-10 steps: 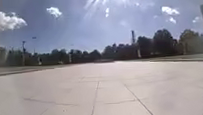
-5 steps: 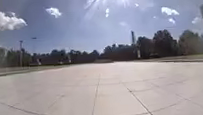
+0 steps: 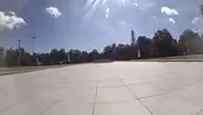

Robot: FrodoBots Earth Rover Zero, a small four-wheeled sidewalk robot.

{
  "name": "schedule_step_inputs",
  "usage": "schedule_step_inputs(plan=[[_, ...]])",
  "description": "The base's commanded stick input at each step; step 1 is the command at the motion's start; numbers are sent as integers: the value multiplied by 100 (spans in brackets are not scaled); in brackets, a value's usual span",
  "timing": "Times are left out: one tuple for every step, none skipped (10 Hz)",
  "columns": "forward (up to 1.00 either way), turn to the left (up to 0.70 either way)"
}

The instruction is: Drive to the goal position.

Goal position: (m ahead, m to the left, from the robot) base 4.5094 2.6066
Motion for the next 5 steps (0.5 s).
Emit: schedule_step_inputs(plan=[[70,1],[70,1],[70,1],[70,1],[70,1]])
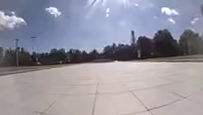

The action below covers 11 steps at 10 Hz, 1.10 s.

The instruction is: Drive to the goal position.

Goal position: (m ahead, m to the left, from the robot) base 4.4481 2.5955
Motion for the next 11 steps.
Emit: schedule_step_inputs(plan=[[70,1],[70,1],[70,1],[70,1],[70,1],[70,1],[70,1],[70,1],[70,1],[70,1],[70,1]])
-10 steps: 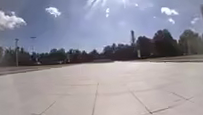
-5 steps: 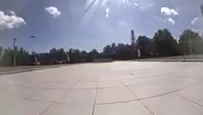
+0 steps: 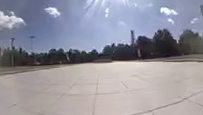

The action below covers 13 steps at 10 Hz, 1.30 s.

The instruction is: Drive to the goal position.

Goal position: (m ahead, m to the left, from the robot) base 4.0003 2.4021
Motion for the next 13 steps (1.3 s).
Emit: schedule_step_inputs(plan=[[70,1],[70,1],[70,1],[70,1],[70,1],[70,1],[70,1],[70,1],[70,1],[70,1],[70,1],[70,1],[70,1]])
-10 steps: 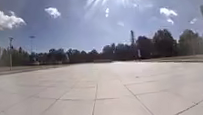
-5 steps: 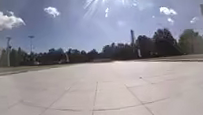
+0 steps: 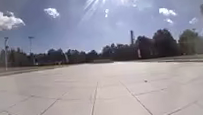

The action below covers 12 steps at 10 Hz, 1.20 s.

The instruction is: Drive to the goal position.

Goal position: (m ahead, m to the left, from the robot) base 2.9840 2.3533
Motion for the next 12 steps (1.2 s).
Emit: schedule_step_inputs(plan=[[70,1],[70,1],[70,1],[70,1],[70,1],[70,1],[70,1],[70,1],[70,1],[70,1],[70,1],[70,1]])
